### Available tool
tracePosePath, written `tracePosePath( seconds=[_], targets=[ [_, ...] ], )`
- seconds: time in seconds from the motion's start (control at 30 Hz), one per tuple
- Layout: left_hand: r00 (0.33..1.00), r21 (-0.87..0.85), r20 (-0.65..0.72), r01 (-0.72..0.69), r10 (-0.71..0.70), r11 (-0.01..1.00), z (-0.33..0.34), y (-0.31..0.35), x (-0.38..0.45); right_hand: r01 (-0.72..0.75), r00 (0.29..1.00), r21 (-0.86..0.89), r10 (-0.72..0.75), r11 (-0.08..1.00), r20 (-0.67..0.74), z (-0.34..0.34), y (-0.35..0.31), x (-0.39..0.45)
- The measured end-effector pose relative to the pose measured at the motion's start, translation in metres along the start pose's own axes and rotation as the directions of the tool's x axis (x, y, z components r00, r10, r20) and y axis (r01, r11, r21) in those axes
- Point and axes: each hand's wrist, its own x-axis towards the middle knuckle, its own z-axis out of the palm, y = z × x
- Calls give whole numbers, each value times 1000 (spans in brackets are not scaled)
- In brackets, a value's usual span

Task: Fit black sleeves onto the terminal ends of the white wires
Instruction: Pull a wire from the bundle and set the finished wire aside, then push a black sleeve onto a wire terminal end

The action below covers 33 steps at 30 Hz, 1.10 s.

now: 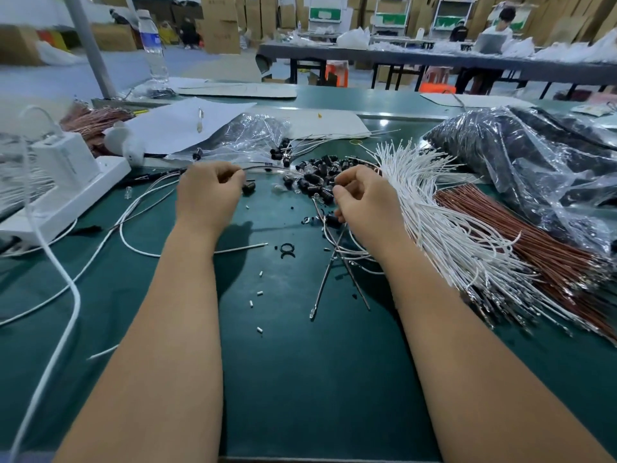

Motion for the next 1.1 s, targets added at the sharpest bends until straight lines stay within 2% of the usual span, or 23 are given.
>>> tracePosePath(
  seconds=[0.13, 0.23, 0.33, 0.4, 0.5, 0.6, 0.67, 0.73, 0.8, 0.9, 1.0, 1.1],
  targets=[
    [953, 130, -293, 118, -76, 984, -10, -15, 6, 90, 995, -111, -86, 990, 42, 3, 0, -3],
    [907, 192, -375, 278, -192, 941, -13, -22, 8, 92, 995, -117, -89, 989, 34, 2, 0, -3],
    [868, 332, -376, 453, -324, 828, -14, -20, 6, 85, 996, -119, -81, 989, 35, 2, 0, -3],
    [858, 360, -368, 486, -358, 796, -12, -16, 3, 79, 996, -118, -74, 990, 45, 3, -1, -3],
    [899, 358, -360, 381, -250, 853, -8, -13, 4, 70, 996, -116, -63, 991, 59, 3, -2, -3],
    [964, 260, -243, 171, -107, 950, -1, -14, 8, 62, 996, -121, -54, 991, 69, 3, -3, -4],
    [979, 222, -116, 191, -168, 956, 4, -16, 7, 53, 996, -117, -44, 992, 74, 2, -3, -4],
    [948, 351, 12, 293, -317, 889, 6, -19, 8, 44, 996, -113, -35, 993, 77, 2, -4, -4],
    [898, 504, 65, 346, -435, 791, 3, -20, 11, 37, 997, -107, -28, 994, 78, 2, -4, -4],
    [845, 582, 44, 412, -533, 701, 0, -22, 13, 24, 997, -107, -16, 994, 78, 1, -4, -4],
    [787, 580, -50, 524, -615, 624, -4, -22, 11, 18, 997, -104, -10, 994, 80, 0, -4, -4],
    [817, 476, -126, 548, -563, 688, -5, -22, 10, 27, 999, -128, -20, 991, 50, 0, -3, -3]
  ],
)
